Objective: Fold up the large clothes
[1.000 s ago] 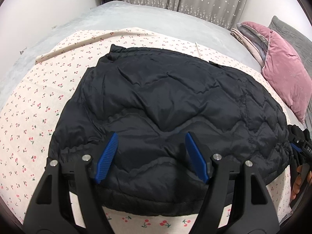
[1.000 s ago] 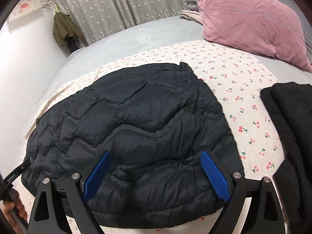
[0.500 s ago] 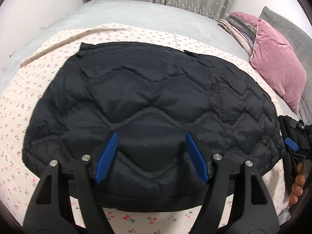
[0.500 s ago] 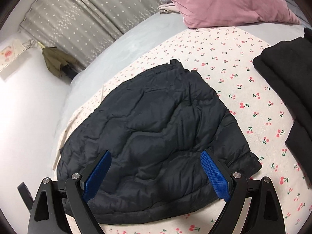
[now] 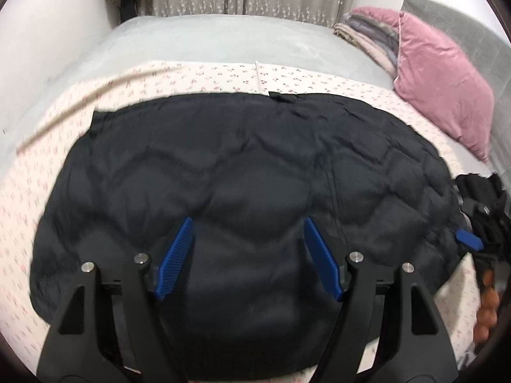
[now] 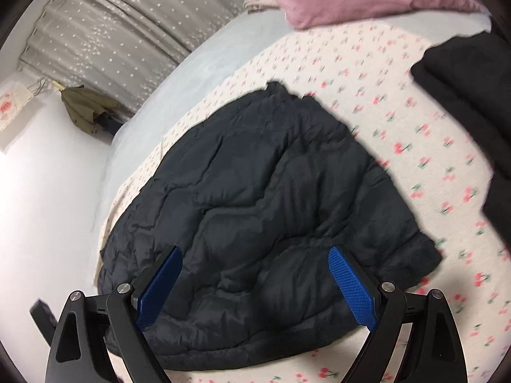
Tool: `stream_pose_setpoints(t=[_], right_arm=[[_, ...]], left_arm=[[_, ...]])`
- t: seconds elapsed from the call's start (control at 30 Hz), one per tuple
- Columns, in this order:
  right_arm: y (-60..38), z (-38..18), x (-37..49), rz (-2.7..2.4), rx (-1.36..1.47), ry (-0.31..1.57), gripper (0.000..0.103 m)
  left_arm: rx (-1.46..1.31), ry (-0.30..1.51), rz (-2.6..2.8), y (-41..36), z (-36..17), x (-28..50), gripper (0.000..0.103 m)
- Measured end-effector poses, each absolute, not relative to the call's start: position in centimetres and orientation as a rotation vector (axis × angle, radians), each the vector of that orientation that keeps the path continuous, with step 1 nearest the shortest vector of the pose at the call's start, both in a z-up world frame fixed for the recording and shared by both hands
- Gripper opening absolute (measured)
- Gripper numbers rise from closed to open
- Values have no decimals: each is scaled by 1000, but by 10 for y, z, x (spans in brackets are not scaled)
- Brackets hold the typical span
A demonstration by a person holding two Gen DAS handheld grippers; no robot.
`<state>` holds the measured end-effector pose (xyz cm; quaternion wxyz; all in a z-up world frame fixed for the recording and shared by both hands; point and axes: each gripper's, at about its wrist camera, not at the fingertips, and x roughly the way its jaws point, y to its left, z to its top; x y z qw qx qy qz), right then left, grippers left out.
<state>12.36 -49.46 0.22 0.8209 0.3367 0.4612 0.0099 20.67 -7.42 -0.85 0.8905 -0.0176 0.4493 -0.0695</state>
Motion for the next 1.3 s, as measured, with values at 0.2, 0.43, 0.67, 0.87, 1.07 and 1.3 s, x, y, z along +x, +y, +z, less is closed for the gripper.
stream_pose_setpoints(t=[0.2,0.43,0.67,0.87,1.07,1.3], right_arm=[[-477,9,127,67,658,980,94],[-479,6,128,74,668,998,94],[-478,-2,129,76,658,1037,94],[-480,3,127,67,662,1015,94],[-480,-1,127,70,657,1027,94],[-480,-3,122,75,656,1034,94]], left_arm=[[70,959,-116,-117,-10,271,73],[154,1060,-39,-139,-46,323,82],[111,1133,-60,-137,-34,340,82],[129,1133,-24,-144,-33,367,82],[80,1153,24,-140,-64,379,86],[65,1144,0,-134,-54,377,87]])
